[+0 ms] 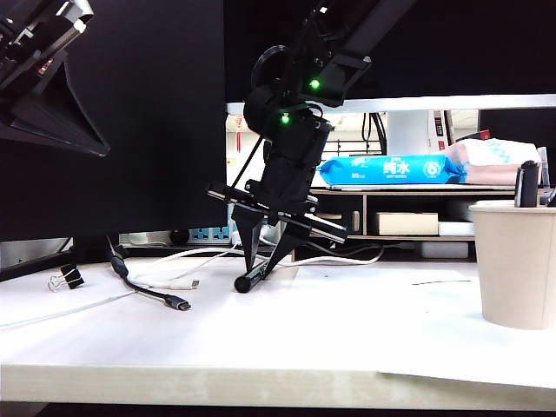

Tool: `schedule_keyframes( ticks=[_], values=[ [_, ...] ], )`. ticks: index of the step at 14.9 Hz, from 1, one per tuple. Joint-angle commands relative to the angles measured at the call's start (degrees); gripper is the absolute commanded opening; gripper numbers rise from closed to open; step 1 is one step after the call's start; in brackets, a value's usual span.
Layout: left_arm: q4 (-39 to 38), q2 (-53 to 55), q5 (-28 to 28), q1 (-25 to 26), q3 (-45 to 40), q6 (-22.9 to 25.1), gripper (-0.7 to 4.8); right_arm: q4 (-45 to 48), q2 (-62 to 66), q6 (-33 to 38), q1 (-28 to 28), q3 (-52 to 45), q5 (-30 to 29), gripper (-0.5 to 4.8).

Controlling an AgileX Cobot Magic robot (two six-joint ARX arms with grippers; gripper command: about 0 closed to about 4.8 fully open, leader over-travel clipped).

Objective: Pick up the marker and insert it into the paper cup.

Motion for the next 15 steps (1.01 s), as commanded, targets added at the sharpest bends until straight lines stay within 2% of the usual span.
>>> schedule_keyframes(
  ticks=[1, 6, 8, 11, 15],
  values=[
    [0.42, -0.17, 0.28, 0.04, 0.15, 0.24, -0.05, 0.59, -0.13, -0.39, 0.11, 0.24, 0.37, 1.03],
    [0.42, -0.17, 0.24, 0.04, 0.15, 0.24, -0.05, 0.59, -0.13, -1.09, 0.11, 0.24, 0.33, 0.79],
    [0.44, -0.17, 0.22, 0.04, 0.15, 0.22, -0.05, 0.59, -0.13, -1.51, 0.11, 0.24, 0.31, 0.53],
    [0.39, -0.17, 0.22, 0.04, 0.15, 0.24, -0.05, 0.59, -0.13, -1.53, 0.11, 0.24, 0.31, 0.53],
    [0.26, -0.17, 0.24, 0.04, 0.15, 0.22, -0.05, 0.42, -0.28, -3.52, 0.11, 0.28, -3.10, 0.53]
  ],
)
